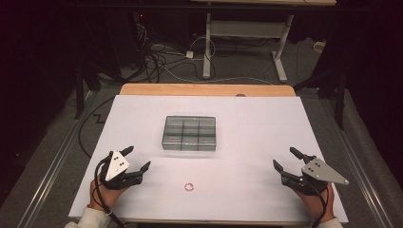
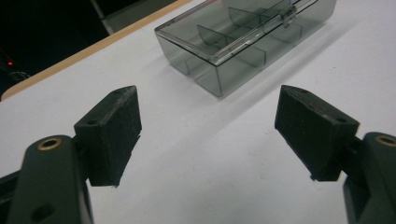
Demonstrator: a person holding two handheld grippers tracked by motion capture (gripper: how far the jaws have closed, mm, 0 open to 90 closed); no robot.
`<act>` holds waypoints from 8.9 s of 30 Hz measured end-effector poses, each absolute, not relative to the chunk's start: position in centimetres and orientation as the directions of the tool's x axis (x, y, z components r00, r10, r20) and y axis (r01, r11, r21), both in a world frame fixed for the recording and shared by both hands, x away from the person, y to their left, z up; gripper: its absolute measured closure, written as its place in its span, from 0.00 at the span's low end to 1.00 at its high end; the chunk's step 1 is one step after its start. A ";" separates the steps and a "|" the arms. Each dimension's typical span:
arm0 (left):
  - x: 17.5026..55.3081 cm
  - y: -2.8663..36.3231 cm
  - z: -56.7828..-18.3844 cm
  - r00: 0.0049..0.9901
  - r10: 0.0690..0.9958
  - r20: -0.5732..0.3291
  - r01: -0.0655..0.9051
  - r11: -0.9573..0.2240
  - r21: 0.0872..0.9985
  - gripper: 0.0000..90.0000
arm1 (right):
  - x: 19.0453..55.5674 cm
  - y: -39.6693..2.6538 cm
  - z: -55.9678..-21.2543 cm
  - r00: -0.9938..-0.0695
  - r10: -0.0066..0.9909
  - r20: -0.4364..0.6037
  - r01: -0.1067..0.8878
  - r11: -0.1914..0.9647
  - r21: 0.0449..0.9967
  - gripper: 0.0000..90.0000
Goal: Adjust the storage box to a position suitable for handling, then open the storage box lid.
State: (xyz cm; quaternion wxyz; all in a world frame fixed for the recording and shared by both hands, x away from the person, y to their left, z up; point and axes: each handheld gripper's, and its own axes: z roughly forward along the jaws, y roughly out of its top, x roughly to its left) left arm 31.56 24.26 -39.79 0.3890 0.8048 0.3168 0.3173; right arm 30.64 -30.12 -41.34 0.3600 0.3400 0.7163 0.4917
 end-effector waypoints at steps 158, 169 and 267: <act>32.4 21.0 -40.4 0.672 0.635 0.381 0.166 -0.630 0.759 0.26 | 30.6 -27.3 -42.3 -0.564 0.787 -0.250 0.082 0.354 0.931 0.31; 31.0 21.9 -41.7 0.699 0.635 0.328 0.236 -0.638 0.733 0.26 | 30.5 -26.1 -43.5 -0.619 0.741 -0.260 0.096 0.400 0.912 0.32; 38.3 14.3 -38.0 0.745 0.654 0.130 0.304 -0.507 0.807 0.67 | 37.4 -18.4 -39.7 -0.634 0.607 -0.480 -0.042 0.593 0.804 0.74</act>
